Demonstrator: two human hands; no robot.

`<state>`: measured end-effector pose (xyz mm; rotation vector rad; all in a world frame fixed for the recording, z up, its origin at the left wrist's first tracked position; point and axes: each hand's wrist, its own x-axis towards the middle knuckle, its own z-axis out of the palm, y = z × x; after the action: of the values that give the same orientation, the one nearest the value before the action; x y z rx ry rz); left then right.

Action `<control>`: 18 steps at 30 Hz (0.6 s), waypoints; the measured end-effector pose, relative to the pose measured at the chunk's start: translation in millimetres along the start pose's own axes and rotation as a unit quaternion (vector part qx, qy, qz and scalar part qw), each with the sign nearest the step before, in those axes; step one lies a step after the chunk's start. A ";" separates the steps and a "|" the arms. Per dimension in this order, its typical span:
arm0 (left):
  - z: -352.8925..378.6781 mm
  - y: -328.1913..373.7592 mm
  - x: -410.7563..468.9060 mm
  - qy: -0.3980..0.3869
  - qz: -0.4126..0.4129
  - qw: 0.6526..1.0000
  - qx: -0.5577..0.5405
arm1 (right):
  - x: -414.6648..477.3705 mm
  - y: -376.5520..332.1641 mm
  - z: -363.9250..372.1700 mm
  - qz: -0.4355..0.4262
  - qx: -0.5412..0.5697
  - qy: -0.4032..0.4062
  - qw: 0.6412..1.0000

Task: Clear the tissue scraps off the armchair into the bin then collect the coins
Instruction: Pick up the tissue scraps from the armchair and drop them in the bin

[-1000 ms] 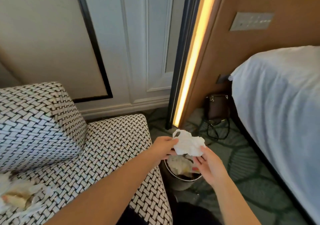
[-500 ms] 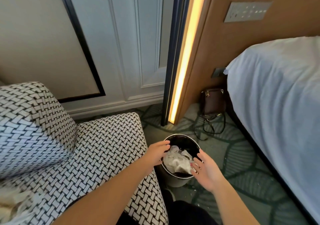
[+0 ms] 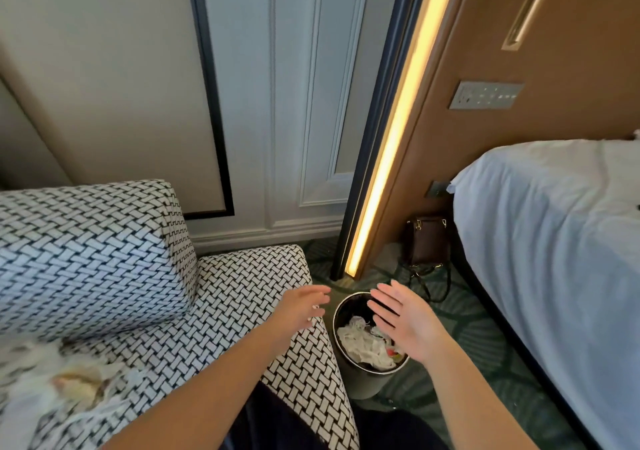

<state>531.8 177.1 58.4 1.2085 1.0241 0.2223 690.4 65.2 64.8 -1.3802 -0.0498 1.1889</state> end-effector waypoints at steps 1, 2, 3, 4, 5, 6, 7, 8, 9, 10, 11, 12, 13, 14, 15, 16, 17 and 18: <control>-8.9 0.1 -7.3 0.001 0.008 1.000 -0.006 | -5.1 -0.7 8.5 -0.008 -0.002 -0.007 1.000; -17.6 0.4 -14.0 0.003 0.016 1.000 -0.012 | -10.4 -1.5 16.7 -0.015 -0.004 -0.012 1.000; -27.9 1.1 -22.1 0.006 0.024 1.000 -0.016 | -16.7 -0.6 26.3 -0.023 -0.006 -0.020 1.000; -37.8 1.3 -29.1 0.010 0.033 0.999 -0.018 | -23.2 -0.1 36.1 -0.030 -0.009 -0.027 0.999; -47.6 1.3 -35.4 0.015 0.041 0.999 -0.020 | -28.7 0.6 45.4 -0.035 -0.015 -0.033 0.999; -59.3 0.2 -42.4 0.023 0.049 0.998 -0.023 | -34.4 2.6 56.7 -0.038 -0.019 -0.038 0.998; -71.7 -1.7 -48.6 0.034 0.055 0.998 -0.026 | -39.6 5.5 68.1 -0.041 -0.026 -0.043 0.998; -84.1 -5.1 -54.4 0.046 0.058 0.997 -0.031 | -44.4 9.7 80.3 -0.043 -0.032 -0.050 0.997; -96.6 -9.3 -60.2 0.057 0.062 0.996 -0.036 | -48.5 14.8 92.4 -0.045 -0.041 -0.059 0.996; -110.6 -15.2 -66.6 0.071 0.063 0.994 -0.047 | -51.8 22.4 106.5 -0.046 -0.053 -0.070 0.995; -125.7 -22.5 -73.7 0.084 0.061 0.993 -0.053 | -54.2 31.8 121.6 -0.045 -0.066 -0.079 0.994; -133.8 -27.6 -76.7 0.091 0.058 0.992 -0.060 | -57.5 36.8 130.7 -0.045 -0.077 -0.086 0.992; -149.4 -37.6 -83.6 0.104 0.055 0.991 -0.066 | -60.4 48.1 146.6 -0.039 -0.088 -0.096 0.991; -161.5 -46.9 -89.0 0.116 0.052 0.989 -0.073 | -64.1 56.9 160.1 -0.033 -0.096 -0.104 0.989; -172.6 -56.1 -94.3 0.130 0.048 0.987 -0.080 | -66.3 66.3 171.4 -0.026 -0.103 -0.111 0.988; -182.4 -64.9 -99.3 0.145 0.041 0.985 -0.084 | -68.3 75.0 181.7 -0.020 -0.107 -0.120 0.987; -191.8 -74.3 -104.2 0.160 0.034 0.983 -0.088 | -69.9 83.3 191.0 -0.014 -0.115 -0.130 0.985; -201.7 -86.0 -109.4 0.174 0.028 0.980 -0.091 | -71.3 93.3 201.2 -0.006 -0.123 -0.142 0.982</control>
<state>288.9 207.6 45.6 1.0524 1.2418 0.5757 471.1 138.3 93.2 -1.4084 -0.4190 1.3971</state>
